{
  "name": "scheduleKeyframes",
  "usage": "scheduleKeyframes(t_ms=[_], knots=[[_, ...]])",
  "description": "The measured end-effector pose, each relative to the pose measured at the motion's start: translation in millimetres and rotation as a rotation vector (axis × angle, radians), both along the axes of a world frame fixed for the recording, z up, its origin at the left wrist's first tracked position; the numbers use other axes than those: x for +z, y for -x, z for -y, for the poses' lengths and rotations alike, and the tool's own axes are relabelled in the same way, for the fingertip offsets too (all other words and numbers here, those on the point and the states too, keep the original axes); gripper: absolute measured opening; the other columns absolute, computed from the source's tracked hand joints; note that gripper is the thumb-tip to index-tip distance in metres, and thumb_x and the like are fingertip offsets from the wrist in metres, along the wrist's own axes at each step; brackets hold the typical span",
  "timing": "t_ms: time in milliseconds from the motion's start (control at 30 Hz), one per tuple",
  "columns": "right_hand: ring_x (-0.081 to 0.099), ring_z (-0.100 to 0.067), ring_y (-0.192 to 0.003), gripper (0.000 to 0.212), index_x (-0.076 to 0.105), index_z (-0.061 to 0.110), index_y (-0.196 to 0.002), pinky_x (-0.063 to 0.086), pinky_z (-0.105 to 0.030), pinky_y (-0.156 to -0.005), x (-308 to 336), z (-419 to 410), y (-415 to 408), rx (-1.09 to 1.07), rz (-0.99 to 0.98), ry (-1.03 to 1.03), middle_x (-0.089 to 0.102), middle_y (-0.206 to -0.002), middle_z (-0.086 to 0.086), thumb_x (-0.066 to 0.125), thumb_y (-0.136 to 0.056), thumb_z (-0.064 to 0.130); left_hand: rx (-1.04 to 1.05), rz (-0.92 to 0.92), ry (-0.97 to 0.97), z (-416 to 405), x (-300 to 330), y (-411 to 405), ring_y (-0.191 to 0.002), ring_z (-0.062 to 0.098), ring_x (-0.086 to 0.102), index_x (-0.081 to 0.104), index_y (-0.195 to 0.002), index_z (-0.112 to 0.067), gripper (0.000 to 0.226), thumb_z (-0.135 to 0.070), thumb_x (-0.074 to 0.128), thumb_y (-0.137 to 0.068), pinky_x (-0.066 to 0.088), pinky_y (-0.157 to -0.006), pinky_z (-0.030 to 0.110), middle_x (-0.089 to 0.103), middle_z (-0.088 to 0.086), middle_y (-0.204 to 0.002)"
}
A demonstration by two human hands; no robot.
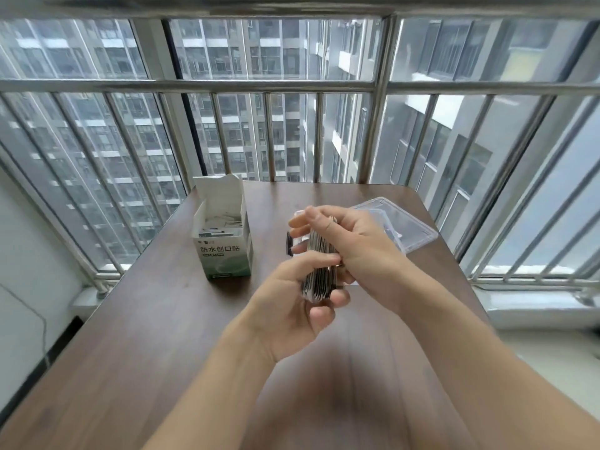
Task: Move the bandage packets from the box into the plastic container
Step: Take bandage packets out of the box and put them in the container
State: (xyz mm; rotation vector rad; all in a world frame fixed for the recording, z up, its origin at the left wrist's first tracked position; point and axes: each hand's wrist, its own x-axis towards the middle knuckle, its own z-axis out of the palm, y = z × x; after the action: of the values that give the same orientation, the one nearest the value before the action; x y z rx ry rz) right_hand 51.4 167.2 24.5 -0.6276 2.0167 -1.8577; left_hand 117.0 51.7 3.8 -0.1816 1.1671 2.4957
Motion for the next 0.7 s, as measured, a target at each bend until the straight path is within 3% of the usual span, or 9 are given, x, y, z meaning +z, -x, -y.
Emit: scheduleKeyframes(t_ms=[67, 167, 233, 333, 433, 533, 633, 700], knots=[[0.062, -0.025, -0.084, 0.046, 0.075, 0.024, -0.099, 0.049, -0.028, -0.055, -2.5, -7.3, 1.0, -0.004, -0.029, -0.063, 0.073, -0.101, 0.01, 0.052, -0.091, 0.064, -0.005, 0.009, 0.011, -6.6, -1.1, 1.5, -0.05, 0.013, 0.053, 0.067, -0.077, -0.013, 0.007, -0.018, 0.071, -0.072, 0.037, -0.033, 0.016, 0.052, 0.003, -0.067], [0.057, -0.027, -0.091, 0.05, 0.075, 0.023, -0.105, 0.053, -0.05, -0.091, 0.1, -21.6, 10.4, 0.064, -0.048, -0.079, 0.074, -0.108, 0.002, 0.047, -0.089, 0.062, -0.048, 0.021, -0.025, -8.4, -5.9, 3.9, -0.054, 0.012, 0.053, 0.062, -0.082, -0.015, 0.017, -0.02, 0.076, -0.074, 0.041, -0.038, 0.017, 0.043, -0.001, -0.065], [0.059, -0.024, -0.1, 0.043, 0.07, 0.015, -0.117, 0.051, -0.044, -0.089, 3.7, -31.2, 14.6, 0.144, -0.057, -0.04, 0.07, -0.119, -0.011, 0.05, -0.096, 0.046, -0.103, 0.026, -0.085, -8.1, -6.3, 4.5, -0.052, 0.009, 0.051, 0.06, -0.086, -0.016, 0.029, -0.017, 0.082, -0.066, 0.037, -0.032, 0.015, 0.044, -0.002, -0.065], [0.061, -0.012, -0.107, 0.035, 0.064, 0.008, -0.126, 0.048, -0.025, -0.083, 6.1, -41.1, 15.4, 0.254, -0.106, -0.076, 0.069, -0.118, -0.007, 0.051, -0.099, 0.026, -0.097, 0.024, -0.067, -10.8, -5.8, 4.0, -0.053, 0.008, 0.052, 0.064, -0.085, -0.018, 0.025, -0.009, 0.076, -0.066, 0.032, -0.03, 0.012, 0.054, -0.001, -0.071], [0.06, -0.021, -0.107, 0.035, 0.065, 0.006, -0.124, 0.048, -0.034, -0.089, 2.6, -48.0, 17.7, 0.285, -0.133, -0.086, 0.066, -0.119, -0.016, 0.05, -0.098, 0.025, -0.114, 0.001, -0.037, -14.0, -5.9, 3.8, -0.053, 0.009, 0.051, 0.065, -0.085, -0.017, 0.018, -0.009, 0.072, -0.071, 0.03, -0.029, 0.012, 0.055, 0.0, -0.072], [0.06, -0.032, -0.109, 0.038, 0.062, 0.01, -0.129, 0.051, -0.029, -0.092, 6.0, -53.4, 18.6, 0.373, -0.112, -0.098, 0.058, -0.128, -0.025, 0.05, -0.098, 0.028, -0.153, -0.004, -0.115, -14.3, -7.9, 7.6, -0.047, 0.005, 0.044, 0.06, -0.08, -0.015, 0.028, -0.005, 0.081, -0.064, 0.028, -0.027, 0.011, 0.046, -0.002, -0.068], [0.056, -0.032, -0.105, 0.04, 0.059, 0.009, -0.134, 0.051, -0.036, -0.098, 12.1, -62.3, 23.8, 0.457, -0.076, -0.101, 0.054, -0.123, -0.038, 0.049, -0.098, 0.023, -0.187, -0.043, -0.16, -13.0, -9.6, 11.8, -0.046, 0.004, 0.042, 0.065, -0.079, -0.014, 0.036, -0.007, 0.091, -0.055, 0.028, -0.027, 0.01, 0.043, -0.003, -0.066], [0.057, -0.028, -0.104, 0.04, 0.056, 0.006, -0.137, 0.05, -0.037, -0.099, 14.9, -68.0, 29.6, 0.512, -0.056, -0.105, 0.06, -0.116, -0.031, 0.048, -0.1, 0.018, -0.222, -0.046, -0.162, -10.9, -9.3, 14.5, -0.044, 0.004, 0.041, 0.063, -0.081, -0.014, 0.037, -0.007, 0.089, -0.056, 0.027, -0.027, 0.011, 0.041, -0.004, -0.064]])
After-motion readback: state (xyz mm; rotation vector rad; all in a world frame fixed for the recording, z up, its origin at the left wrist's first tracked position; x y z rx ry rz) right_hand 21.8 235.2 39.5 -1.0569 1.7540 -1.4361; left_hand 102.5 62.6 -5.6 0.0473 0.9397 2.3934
